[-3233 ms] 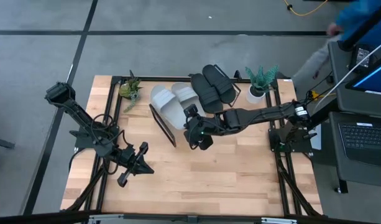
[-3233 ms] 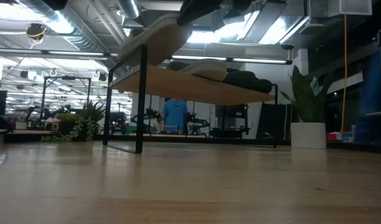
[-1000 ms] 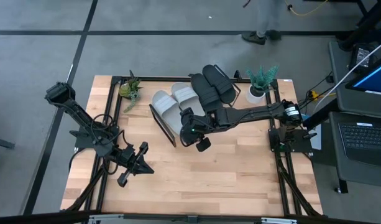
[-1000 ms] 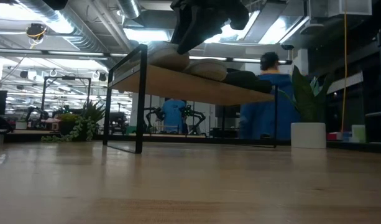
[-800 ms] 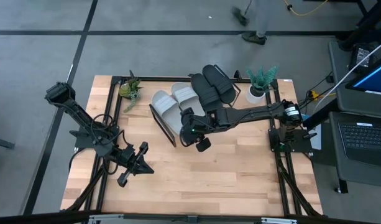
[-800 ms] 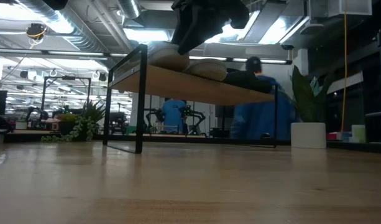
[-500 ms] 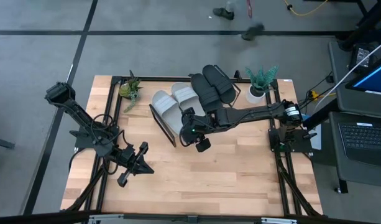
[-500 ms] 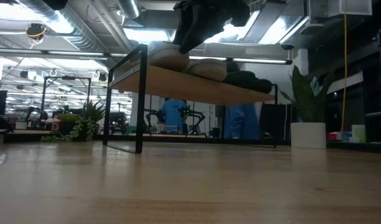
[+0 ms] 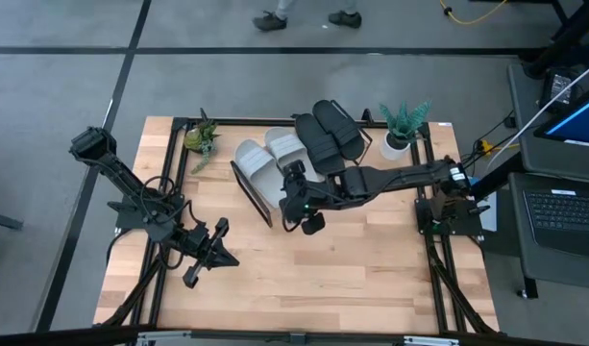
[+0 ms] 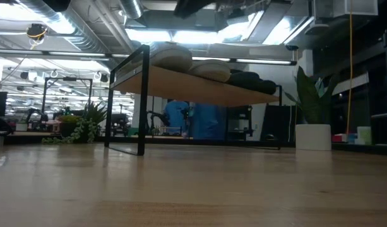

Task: Pick and place slides into the shelf
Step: Return to Home Position

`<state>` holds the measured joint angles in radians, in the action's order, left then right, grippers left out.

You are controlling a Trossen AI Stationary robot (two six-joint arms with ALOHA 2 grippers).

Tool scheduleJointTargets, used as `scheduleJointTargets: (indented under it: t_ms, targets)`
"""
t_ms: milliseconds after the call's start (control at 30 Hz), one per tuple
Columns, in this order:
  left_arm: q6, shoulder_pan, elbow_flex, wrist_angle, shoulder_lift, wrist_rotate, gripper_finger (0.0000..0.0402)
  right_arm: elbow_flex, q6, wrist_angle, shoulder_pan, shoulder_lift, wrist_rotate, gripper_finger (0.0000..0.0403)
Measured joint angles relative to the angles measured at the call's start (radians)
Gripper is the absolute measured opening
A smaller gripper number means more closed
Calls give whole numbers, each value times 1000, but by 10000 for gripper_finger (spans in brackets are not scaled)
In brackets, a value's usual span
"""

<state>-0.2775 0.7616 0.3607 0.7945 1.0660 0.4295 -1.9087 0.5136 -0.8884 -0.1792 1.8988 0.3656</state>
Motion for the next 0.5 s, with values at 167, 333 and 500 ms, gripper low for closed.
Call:
scheduleJointTargets:
  t_ms: [167,333,500]
  targets:
    - [0,0,0,0,0,21,0,-67,-121,-111,-27,-1,15,149]
    - [30,-24,0,-1,0,23,0,-101,-144,-217,-43,-1,71,20]
    - [52,-79,1,-42,-1,22,0,-101,-228,-299,-54,-2,77,6]
